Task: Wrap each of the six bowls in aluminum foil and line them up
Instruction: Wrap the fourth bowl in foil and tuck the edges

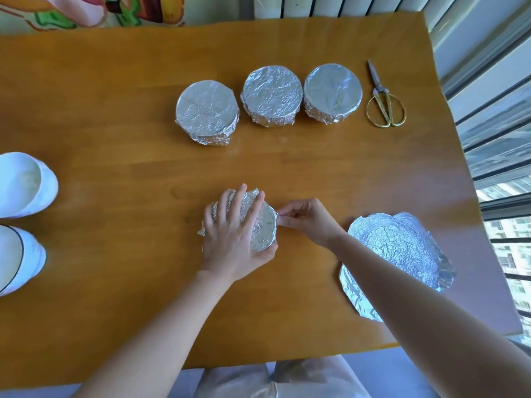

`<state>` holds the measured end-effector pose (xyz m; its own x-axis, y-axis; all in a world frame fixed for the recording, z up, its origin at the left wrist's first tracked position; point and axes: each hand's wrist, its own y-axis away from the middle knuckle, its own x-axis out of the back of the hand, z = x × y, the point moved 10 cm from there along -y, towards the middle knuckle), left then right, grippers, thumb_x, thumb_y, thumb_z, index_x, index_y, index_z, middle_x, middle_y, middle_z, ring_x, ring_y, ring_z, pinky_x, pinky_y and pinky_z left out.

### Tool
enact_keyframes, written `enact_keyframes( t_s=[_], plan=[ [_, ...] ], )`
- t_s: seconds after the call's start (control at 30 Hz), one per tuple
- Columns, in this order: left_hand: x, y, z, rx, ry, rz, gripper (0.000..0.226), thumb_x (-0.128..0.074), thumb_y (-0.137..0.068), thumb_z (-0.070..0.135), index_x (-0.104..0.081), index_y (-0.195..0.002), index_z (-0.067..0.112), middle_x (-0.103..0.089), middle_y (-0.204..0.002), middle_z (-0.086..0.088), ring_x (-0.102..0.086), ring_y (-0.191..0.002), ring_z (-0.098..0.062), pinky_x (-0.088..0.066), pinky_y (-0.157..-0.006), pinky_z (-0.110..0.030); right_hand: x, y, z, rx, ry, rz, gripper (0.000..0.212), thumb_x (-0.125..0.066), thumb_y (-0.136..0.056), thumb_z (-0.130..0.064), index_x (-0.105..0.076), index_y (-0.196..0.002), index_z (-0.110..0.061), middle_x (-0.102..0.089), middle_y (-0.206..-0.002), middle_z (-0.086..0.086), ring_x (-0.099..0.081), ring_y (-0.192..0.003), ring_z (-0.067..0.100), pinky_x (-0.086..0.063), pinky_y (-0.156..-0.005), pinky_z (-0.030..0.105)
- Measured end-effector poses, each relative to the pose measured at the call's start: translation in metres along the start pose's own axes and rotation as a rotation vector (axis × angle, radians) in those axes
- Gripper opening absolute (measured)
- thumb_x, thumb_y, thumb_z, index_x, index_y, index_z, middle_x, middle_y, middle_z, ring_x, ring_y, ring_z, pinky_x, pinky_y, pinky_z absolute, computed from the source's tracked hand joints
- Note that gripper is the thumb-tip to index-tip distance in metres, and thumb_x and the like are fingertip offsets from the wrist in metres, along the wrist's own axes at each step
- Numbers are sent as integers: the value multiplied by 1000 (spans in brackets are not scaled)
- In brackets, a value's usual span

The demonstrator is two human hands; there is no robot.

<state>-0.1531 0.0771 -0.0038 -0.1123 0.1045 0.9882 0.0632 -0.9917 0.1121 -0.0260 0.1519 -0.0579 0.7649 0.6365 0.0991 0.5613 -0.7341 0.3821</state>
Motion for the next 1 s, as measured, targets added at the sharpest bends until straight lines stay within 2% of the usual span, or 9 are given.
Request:
enact_keyframes(
  t_s=[0.13, 0.27, 0.37, 0.47, 0.57, 0.67, 0.77, 0.87, 1.0],
  plan=[
    [0, 0, 0, 3, 1, 3, 95, -50, -74, 74, -29, -155, 27, -28, -159, -10, -30, -142, -37, -28, -107, -55, -3, -4, 0, -21, -73, -73, 10, -73, -82, 3, -73, -93, 3, -73, -94, 7, -67, -85, 7, -52, -85, 23],
    [0, 0, -1, 5, 2, -5, 95, -49, -74, 74, -29, -155, 28, -29, -159, -10, -31, -141, -36, -29, -106, -55, -6, -12, -1, -50, -23, -162, 17, -69, -86, 6, -68, -97, -7, -71, -81, 1, -65, -73, 5, -51, -75, 21],
    [-1, 0, 0, 0, -4, -16, 96, -50, -74, 75, -28, -155, 29, -29, -159, -9, -31, -141, -36, -29, -107, -55, -6, -19, -3, -64, 3, -185, 29, -65, -87, 10, -65, -110, -8, -69, -79, 7, -65, -72, 7, -53, -78, 23],
    [0, 0, -1, 5, 4, -14, 95, -50, -74, 74, -27, -155, 29, -29, -158, -9, -31, -141, -36, -29, -107, -55, -10, -21, -2, -63, 25, -204, 35, -65, -87, 10, -65, -117, -8, -69, -78, 1, -65, -72, 4, -51, -77, 21],
    [0, 0, -1, 4, 6, -13, 95, -51, -74, 74, -28, -155, 29, -30, -158, -10, -31, -141, -36, -29, -107, -55, -10, -18, -1, -50, 29, -170, 31, -65, -88, 8, -68, -111, -12, -71, -83, -1, -65, -75, 5, -52, -79, 22],
    [0, 0, 0, 6, 5, -19, 95, -51, -74, 73, -28, -155, 29, -30, -158, -9, -31, -141, -36, -29, -107, -55, -10, -14, -2, -74, 2, -114, 24, -63, -88, 10, -69, -104, -6, -69, -80, -8, -61, -66, -5, -44, -58, 11],
    [1, -1, 1, 8, 8, -19, 94, -52, -73, 72, -30, -154, 29, -31, -157, -9, -31, -141, -35, -29, -107, -55, -11, -11, 1, -93, -2, -69, 29, -58, -87, 10, -70, -98, -15, -65, -67, -5, -56, -57, 1, -38, -46, 17],
    [1, -1, 1, 9, 3, -21, 94, -52, -73, 72, -31, -154, 28, -31, -157, -9, -32, -140, -36, -28, -106, -54, -13, -7, 5, -77, -65, -13, 31, -53, -87, 11, -67, -98, -15, -69, -83, 9, -61, -63, 12, -47, -52, 25],
    [2, -1, 1, 9, -6, -29, 94, -51, -72, 72, -32, -154, 28, -31, -157, -9, -32, -140, -36, -28, -106, -54, -8, -2, 8, -53, -110, 73, 31, -56, -85, 14, -70, -91, -13, -73, -89, 10, -69, -73, 19, -56, -75, 30]
  ],
)
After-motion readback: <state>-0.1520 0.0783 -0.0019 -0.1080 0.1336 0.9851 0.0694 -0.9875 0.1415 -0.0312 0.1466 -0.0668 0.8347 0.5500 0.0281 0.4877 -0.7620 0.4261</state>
